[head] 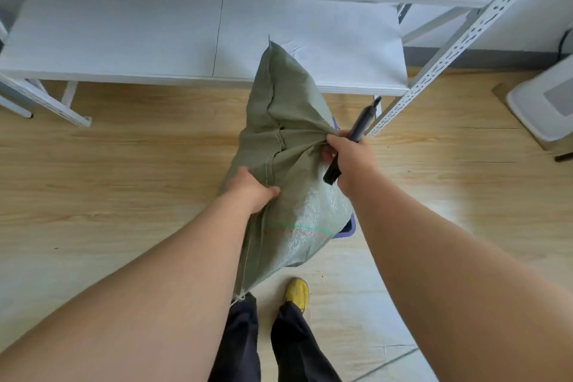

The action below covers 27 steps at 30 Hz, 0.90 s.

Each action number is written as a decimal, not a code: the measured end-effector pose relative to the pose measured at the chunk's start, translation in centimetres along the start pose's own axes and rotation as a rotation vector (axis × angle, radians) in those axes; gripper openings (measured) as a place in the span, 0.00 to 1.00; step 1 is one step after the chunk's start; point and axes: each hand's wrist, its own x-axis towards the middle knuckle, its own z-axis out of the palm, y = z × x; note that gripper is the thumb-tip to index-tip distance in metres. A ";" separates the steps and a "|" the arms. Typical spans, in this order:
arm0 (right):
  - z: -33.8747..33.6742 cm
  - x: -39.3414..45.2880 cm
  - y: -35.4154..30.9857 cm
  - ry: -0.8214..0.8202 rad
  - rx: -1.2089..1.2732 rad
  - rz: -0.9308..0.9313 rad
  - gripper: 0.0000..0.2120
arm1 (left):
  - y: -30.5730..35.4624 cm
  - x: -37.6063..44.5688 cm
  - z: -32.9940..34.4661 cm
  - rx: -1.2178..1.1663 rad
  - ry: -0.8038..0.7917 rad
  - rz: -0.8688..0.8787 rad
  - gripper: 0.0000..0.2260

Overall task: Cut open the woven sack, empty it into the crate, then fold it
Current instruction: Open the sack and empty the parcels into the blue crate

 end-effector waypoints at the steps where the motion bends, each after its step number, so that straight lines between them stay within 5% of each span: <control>1: -0.1 0.0 -0.2 -0.003 0.011 0.002 0.11 | -0.3 0.1 0.5 0.042 0.007 0.001 0.43; 7: -0.5 -0.5 -0.6 -0.051 -0.040 -0.002 0.10 | -0.5 -0.1 2.0 0.312 0.048 0.204 0.31; 11: 0.3 -0.9 -1.3 -0.120 0.007 0.008 0.10 | -0.1 0.6 1.8 0.237 0.131 0.234 0.31; 14: 0.9 -1.0 -1.5 -0.158 0.000 0.002 0.10 | 0.5 1.3 1.0 0.258 0.152 0.228 0.19; 18: 1.2 -0.2 -2.7 -0.129 -0.145 -0.039 0.07 | 2.8 2.5 -1.4 -0.126 0.253 0.048 0.06; 21: 0.8 0.1 -3.7 -0.149 -0.355 -0.032 0.15 | 5.2 4.0 -3.0 -0.460 0.213 0.049 0.03; 27: 0.4 -1.8 -6.2 -0.204 -0.533 -0.067 0.13 | 10.5 -0.9 -3.9 -0.544 0.112 0.198 0.06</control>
